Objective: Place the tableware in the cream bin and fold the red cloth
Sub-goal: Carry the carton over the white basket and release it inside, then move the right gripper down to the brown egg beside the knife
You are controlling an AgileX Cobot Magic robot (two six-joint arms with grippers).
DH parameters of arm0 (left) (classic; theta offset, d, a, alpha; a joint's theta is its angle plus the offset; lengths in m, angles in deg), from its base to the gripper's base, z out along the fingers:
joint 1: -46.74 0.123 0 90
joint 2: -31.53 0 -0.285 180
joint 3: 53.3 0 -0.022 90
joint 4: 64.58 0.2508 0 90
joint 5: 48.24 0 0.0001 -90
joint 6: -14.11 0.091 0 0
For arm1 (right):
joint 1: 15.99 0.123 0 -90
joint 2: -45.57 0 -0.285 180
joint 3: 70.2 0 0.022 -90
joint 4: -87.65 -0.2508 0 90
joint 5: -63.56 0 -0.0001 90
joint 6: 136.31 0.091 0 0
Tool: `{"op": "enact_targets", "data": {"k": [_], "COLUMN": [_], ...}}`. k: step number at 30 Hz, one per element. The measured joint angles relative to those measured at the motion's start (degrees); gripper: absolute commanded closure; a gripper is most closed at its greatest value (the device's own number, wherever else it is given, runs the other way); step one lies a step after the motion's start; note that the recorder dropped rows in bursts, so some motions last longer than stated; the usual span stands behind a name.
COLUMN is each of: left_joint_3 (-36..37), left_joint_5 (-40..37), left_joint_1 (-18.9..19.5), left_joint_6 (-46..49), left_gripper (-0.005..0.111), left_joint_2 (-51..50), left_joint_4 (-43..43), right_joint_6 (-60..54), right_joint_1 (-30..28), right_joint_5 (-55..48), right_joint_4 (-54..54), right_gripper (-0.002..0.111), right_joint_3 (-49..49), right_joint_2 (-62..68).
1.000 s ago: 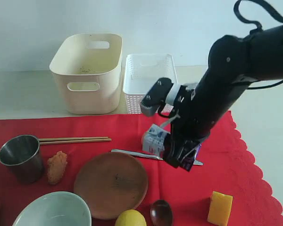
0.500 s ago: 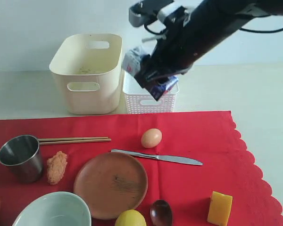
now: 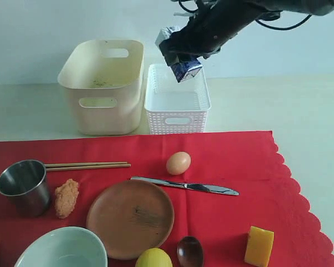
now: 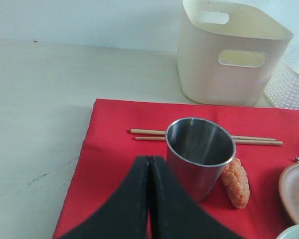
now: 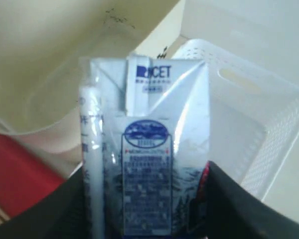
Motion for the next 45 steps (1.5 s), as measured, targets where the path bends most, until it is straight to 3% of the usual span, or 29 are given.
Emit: {"op": "enact_targets", "data": {"k": [14,27,32,45], "left_joint_3": [0.00,0.00,0.00,0.00], "left_joint_5": [0.00,0.00,0.00,0.00], "left_joint_1": [0.00,0.00,0.00,0.00], "left_joint_6": [0.00,0.00,0.00,0.00], "left_gripper": [0.107,0.107,0.107,0.107], "left_joint_2": [0.00,0.00,0.00,0.00], "left_joint_4": [0.00,0.00,0.00,0.00], "right_joint_6": [0.00,-0.12,-0.12,2.56], "right_joint_1": [-1.11,-1.21,-1.21,-1.21], "right_joint_5": [-0.12,-1.36,-1.15,-8.75], "right_joint_4": [-0.25,-0.25,-0.37,-0.61], "right_gripper": [0.106,0.049,0.037,0.037], "right_joint_3": [9.10,9.22,9.79,20.09], "right_joint_2": [16.44,18.04,18.04,18.04]}}
